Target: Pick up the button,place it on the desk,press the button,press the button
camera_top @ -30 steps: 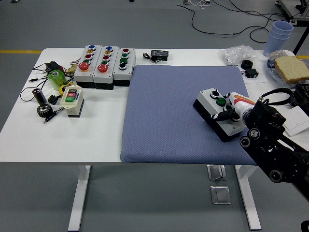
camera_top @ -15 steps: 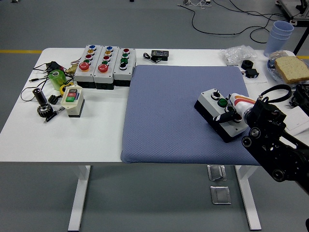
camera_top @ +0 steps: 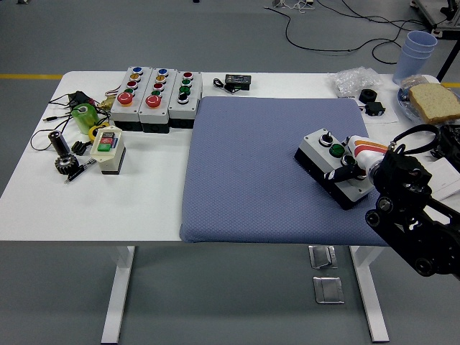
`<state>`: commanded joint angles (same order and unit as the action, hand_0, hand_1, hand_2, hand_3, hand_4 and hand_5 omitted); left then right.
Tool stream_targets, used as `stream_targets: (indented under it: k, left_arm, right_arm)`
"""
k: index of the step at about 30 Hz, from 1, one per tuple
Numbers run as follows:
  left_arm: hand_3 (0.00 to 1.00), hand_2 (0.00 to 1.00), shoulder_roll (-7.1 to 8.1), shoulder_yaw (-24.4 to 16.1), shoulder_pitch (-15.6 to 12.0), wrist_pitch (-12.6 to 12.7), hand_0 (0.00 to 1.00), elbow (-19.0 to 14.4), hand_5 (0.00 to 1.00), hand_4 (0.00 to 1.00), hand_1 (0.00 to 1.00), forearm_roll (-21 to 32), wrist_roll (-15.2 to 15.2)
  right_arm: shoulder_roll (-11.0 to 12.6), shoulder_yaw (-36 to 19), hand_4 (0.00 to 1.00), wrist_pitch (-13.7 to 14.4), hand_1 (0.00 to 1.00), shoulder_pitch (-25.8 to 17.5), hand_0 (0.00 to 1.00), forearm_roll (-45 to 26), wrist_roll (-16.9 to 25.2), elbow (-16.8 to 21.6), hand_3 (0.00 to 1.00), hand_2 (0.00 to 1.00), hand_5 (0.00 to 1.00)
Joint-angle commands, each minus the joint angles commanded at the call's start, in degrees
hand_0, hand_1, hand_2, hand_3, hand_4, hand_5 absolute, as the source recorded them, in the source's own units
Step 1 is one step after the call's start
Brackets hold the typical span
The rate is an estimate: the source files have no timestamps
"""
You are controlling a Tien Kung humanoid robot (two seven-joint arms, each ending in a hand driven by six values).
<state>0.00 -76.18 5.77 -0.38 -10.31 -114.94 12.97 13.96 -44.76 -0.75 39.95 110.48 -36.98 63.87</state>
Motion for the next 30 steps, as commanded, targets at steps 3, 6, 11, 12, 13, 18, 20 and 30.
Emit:
stream_targets:
  k: [3, 6, 11, 12, 13, 18, 20, 30]
  left_arm:
    - [0.559, 0.658, 0.00, -0.06, -0.08, 0.01, 0.653, 0.00, 0.852, 0.334, 0.640, -0.18, 0.01]
    - [0.559, 0.658, 0.00, 0.00, -0.12, -0.03, 0.653, 0.00, 0.852, 0.334, 0.640, -0.30, 0.01]
    - [0.559, 0.658, 0.00, -0.02, -0.26, 0.01, 0.653, 0.00, 0.853, 0.333, 0.640, -0.23, -0.01]
    - [0.559, 0.658, 0.00, -0.03, -0.28, 0.01, 0.653, 0.00, 0.853, 0.333, 0.640, -0.23, -0.02]
    - [0.559, 0.658, 0.00, -0.02, -0.33, 0.01, 0.653, 0.00, 0.853, 0.333, 0.640, -0.25, -0.02]
    - [0.558, 0.659, 0.00, 0.14, -0.30, 0.03, 0.653, 0.00, 0.855, 0.333, 0.640, -0.11, -0.05]
    - [0.558, 0.659, 0.00, 0.15, -0.25, 0.06, 0.653, 0.00, 0.855, 0.333, 0.640, 0.04, -0.06]
    - [0.558, 0.659, 0.00, 0.22, 0.25, 0.02, 0.653, 0.00, 0.848, 0.329, 0.640, 0.37, -0.05]
  right_arm:
    - [1.05, 1.42, 0.722, 0.57, 0.127, 0.00, 0.088, 1.41, 0.00, 1.28, 0.505, 0.362, 0.257]
    - [1.80, 2.53, 0.722, 1.65, 0.127, 0.10, 0.088, 2.52, 0.74, 1.96, 0.505, 0.362, 0.257]
    - [3.36, 4.08, 0.705, 5.50, 0.136, 0.15, 0.109, 6.30, 9.83, 2.73, 0.500, 0.369, 0.223]
    - [3.51, 4.17, 0.705, 6.01, 0.136, 0.15, 0.109, 6.65, 11.59, 2.80, 0.500, 0.369, 0.223]
    - [3.74, 4.17, 0.705, 6.73, 0.136, 0.15, 0.109, 7.80, 13.82, 2.93, 0.500, 0.369, 0.223]
    - [5.35, 5.18, 0.698, 4.22, 0.139, 0.93, 0.112, 6.17, 25.66, 4.31, 0.488, 0.380, 0.148]
    - [6.09, 6.34, 0.698, 3.80, 0.139, 1.58, 0.112, 6.04, 30.78, 5.14, 0.488, 0.380, 0.148]
    - [9.11, 17.55, 0.681, 5.51, 0.143, 7.66, 0.126, 8.54, 40.38, 8.61, 0.502, 0.390, 0.053]
